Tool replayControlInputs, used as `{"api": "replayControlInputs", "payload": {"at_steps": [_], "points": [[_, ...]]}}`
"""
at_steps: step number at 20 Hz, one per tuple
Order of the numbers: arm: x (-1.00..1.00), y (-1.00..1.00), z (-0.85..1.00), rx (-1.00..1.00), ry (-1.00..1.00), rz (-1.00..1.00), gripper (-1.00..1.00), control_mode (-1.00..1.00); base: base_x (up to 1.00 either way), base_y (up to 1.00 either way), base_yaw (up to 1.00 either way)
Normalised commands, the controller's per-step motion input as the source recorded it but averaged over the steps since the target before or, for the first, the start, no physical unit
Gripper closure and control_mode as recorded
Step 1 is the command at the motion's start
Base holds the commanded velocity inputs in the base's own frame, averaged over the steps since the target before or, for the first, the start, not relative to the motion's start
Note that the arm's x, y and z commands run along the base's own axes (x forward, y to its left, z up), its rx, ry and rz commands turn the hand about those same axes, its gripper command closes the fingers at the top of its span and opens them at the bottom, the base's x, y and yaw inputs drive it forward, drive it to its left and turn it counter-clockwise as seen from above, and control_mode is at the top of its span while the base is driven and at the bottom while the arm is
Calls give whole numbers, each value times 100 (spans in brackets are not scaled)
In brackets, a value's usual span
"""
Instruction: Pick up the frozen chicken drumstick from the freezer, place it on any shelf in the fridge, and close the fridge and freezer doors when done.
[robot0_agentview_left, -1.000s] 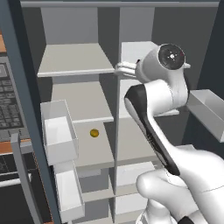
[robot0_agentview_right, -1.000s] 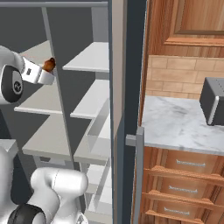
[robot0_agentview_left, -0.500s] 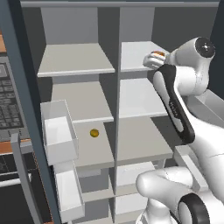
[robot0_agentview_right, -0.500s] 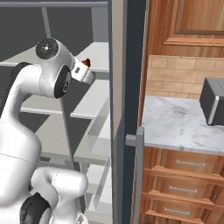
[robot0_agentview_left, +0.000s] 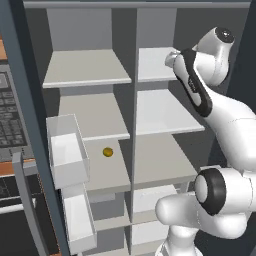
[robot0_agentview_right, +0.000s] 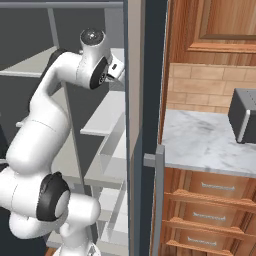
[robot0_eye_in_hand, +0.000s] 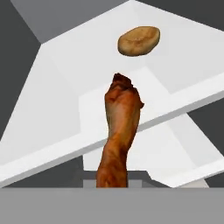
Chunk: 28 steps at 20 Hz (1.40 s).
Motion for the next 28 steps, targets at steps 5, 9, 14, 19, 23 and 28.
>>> {"api": "replayControlInputs", "payload": {"at_steps": [5,9,14,19,23,28], "points": [[97,0,-5,0,15,0,100,-100,0,0,0],[82,0,-46,-2,7,2,100,-100,0,0,0],[64,0,-47,-1,4,3,100,-100,0,0,0],[8,0,-75,-5,0,6,-100,-100,0,0,0],[-2,0,-47,-1,-12,7,-100,-100,0,0,0],[-67,7,-17,-6,-34,3,-100,-100,0,0,0]]}}
